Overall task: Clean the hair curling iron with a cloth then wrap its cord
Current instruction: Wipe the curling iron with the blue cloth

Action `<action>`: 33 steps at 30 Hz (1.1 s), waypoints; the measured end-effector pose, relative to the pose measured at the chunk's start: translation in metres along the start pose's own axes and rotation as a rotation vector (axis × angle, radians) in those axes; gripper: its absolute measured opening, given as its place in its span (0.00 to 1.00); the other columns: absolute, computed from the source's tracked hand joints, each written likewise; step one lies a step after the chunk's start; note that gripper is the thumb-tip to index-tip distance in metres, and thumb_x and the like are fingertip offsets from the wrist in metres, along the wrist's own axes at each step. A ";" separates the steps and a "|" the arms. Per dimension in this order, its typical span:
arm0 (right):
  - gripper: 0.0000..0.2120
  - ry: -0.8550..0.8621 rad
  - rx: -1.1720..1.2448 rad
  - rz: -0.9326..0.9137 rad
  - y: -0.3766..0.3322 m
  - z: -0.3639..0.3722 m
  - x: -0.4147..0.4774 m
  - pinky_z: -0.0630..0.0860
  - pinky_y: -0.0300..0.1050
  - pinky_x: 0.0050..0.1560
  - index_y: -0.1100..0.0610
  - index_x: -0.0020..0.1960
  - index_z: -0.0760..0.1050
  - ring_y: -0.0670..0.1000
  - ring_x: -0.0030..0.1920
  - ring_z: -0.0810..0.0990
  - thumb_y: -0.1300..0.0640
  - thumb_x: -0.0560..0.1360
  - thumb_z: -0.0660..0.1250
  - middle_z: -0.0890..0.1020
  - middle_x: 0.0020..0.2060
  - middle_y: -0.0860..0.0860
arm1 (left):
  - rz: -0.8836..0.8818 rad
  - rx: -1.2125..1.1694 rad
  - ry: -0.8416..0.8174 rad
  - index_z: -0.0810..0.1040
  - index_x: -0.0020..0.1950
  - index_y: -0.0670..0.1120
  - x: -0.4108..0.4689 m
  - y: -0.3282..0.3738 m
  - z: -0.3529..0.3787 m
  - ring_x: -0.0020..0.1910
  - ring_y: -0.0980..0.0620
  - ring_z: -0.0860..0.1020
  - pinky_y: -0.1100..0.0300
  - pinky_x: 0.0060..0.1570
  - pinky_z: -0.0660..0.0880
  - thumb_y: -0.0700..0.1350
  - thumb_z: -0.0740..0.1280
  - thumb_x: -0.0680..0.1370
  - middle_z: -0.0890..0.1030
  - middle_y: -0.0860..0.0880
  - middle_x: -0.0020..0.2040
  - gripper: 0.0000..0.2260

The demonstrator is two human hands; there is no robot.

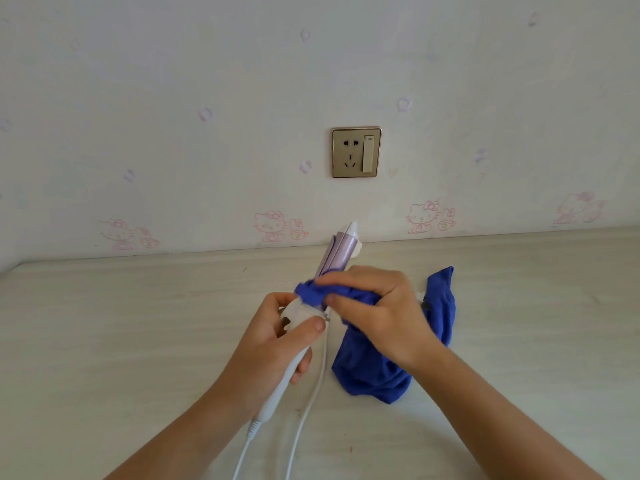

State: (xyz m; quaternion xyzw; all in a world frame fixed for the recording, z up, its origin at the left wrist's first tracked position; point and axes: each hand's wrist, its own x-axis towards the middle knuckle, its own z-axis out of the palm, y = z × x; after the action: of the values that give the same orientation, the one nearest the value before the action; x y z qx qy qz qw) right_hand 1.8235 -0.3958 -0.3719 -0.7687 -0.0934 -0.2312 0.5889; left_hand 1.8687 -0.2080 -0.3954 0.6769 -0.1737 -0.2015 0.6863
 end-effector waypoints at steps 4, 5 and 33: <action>0.13 0.045 -0.035 -0.033 -0.001 0.004 0.000 0.81 0.42 0.49 0.54 0.56 0.87 0.47 0.42 0.85 0.67 0.75 0.73 0.87 0.44 0.48 | 0.035 0.101 0.051 0.74 0.55 0.58 0.001 0.001 -0.003 0.27 0.51 0.74 0.58 0.27 0.73 0.51 0.74 0.72 0.76 0.47 0.28 0.15; 0.14 0.128 -0.032 -0.042 -0.002 0.000 0.002 0.82 0.43 0.48 0.52 0.56 0.87 0.47 0.41 0.84 0.67 0.76 0.73 0.87 0.44 0.48 | 0.043 0.118 0.045 0.73 0.53 0.61 0.000 0.001 -0.002 0.27 0.52 0.74 0.59 0.27 0.73 0.52 0.75 0.70 0.77 0.48 0.28 0.15; 0.17 0.381 0.003 -0.023 -0.003 -0.016 0.008 0.79 0.33 0.48 0.45 0.54 0.86 0.43 0.44 0.85 0.66 0.77 0.72 0.88 0.46 0.42 | 0.176 0.304 -0.081 0.78 0.62 0.57 -0.013 0.003 -0.001 0.26 0.52 0.72 0.59 0.25 0.69 0.59 0.60 0.81 0.83 0.47 0.38 0.15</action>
State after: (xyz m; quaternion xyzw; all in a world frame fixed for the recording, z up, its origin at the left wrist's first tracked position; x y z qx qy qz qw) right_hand 1.8248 -0.4114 -0.3623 -0.7092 0.0108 -0.3789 0.5944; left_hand 1.8585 -0.2009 -0.3918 0.7464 -0.2882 -0.1394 0.5834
